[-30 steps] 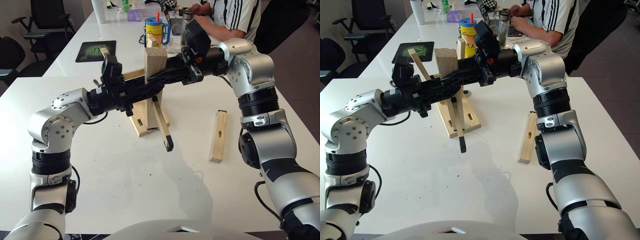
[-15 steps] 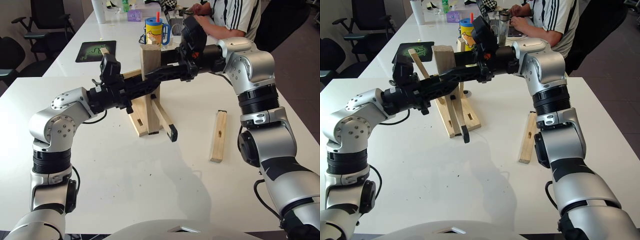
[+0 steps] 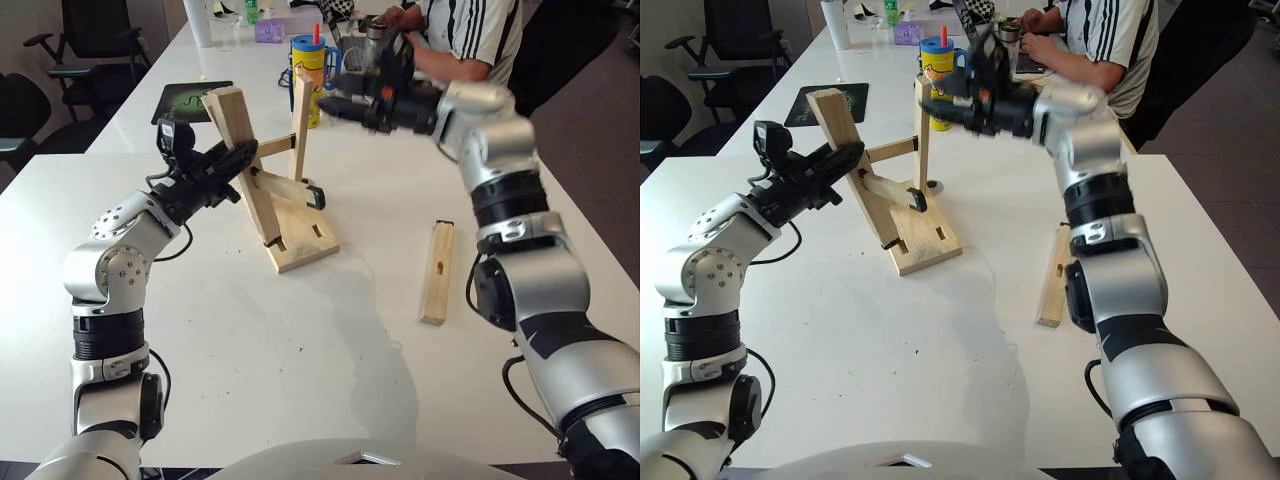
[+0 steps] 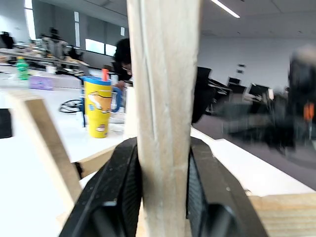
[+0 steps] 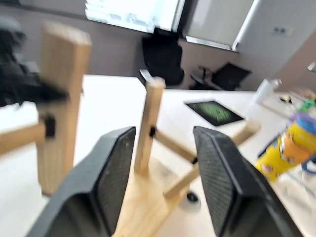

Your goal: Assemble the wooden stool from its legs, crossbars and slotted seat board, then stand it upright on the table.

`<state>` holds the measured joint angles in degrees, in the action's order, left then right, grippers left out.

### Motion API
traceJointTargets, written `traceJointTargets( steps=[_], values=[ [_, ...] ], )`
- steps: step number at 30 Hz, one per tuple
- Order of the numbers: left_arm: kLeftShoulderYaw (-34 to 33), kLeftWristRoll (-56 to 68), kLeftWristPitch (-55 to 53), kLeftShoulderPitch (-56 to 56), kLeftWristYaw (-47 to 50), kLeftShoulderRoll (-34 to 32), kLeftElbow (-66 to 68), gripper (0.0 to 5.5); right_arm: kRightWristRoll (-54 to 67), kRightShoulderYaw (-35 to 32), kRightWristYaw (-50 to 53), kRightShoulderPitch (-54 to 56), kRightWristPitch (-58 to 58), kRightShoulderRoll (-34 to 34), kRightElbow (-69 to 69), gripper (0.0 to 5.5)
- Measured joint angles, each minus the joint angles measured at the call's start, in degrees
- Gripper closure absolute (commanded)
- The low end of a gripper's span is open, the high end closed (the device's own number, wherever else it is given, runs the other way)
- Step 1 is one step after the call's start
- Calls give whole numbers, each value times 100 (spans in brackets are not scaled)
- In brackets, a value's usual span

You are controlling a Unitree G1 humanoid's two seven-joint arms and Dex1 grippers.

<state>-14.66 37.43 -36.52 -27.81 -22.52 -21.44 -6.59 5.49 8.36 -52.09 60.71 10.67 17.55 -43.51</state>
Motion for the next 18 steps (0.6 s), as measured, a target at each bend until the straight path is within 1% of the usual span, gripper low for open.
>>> traceJointTargets(
  steps=[3, 6, 9, 14, 18],
  values=[
    [-96, -213, 272, 96, 569, 390, 79, 447, -526, 297, 835, -702, -151, -320, -233, 335],
    [-175, -328, 469, 221, 1022, 772, 97, 447, -976, 501, 1626, -936, -368, -556, -274, 335],
    [-353, -319, 594, 315, 1289, 1009, 84, 447, -1363, 673, 2175, -1109, -466, -681, -274, 335],
    [-413, -365, 849, 328, 1558, 1250, 28, 447, -1784, 815, 2738, -1299, -188, -709, -420, 335],
    [-323, -411, 958, 451, 1745, 1559, 20, 447, -1604, 593, 2668, -1375, 366, -713, -181, 335]
  ],
)
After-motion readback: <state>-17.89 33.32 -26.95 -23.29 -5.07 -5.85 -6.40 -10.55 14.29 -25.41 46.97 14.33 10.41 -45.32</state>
